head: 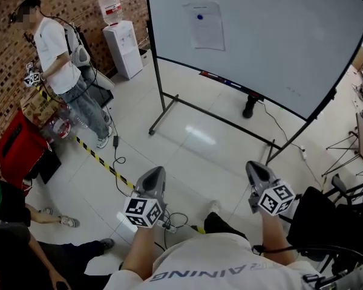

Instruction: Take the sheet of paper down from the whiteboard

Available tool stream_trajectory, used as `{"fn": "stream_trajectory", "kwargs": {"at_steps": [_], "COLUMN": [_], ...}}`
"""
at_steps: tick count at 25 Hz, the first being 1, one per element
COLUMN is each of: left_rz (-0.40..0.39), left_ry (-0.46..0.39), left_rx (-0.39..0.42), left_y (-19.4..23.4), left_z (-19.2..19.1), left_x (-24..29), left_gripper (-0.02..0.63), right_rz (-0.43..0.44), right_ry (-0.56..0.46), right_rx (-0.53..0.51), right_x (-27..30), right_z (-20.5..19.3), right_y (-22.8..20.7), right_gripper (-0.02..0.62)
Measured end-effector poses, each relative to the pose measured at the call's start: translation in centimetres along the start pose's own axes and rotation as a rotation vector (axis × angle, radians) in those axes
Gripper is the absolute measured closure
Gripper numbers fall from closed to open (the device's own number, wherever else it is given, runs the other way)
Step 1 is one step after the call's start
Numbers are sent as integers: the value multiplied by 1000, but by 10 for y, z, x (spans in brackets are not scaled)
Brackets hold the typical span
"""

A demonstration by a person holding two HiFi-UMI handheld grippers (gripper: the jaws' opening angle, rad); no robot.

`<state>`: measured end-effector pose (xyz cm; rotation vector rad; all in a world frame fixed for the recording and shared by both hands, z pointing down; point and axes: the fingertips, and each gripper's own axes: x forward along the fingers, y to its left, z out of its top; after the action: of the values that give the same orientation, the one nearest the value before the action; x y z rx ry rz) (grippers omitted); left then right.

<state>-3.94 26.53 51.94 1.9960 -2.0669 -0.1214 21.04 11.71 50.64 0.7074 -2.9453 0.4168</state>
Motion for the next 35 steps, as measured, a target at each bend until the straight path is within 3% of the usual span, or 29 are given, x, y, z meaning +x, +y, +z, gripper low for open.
{"fn": "stream_trajectory", "kwargs": {"at_steps": [8,16,26,35], "left_rz": [87,106,20,-99], "left_ry": [-41,-35,-43,-31], "left_rx": [12,20,20,53], "left_y": [15,31,94,189], "left_z": [45,73,97,144], "left_x": [136,210,307,379], "left_gripper": [604,604,604,604], "right_rz": [91,144,70,-48], "right_ry": [7,-13,-20,-74], "right_rx": [-26,-29,-32,-31], "right_x": [98,169,249,351], "right_z": [59,97,115,151], "right_y": [-111,-161,-199,-196], "right_gripper": [588,588,588,588]}}
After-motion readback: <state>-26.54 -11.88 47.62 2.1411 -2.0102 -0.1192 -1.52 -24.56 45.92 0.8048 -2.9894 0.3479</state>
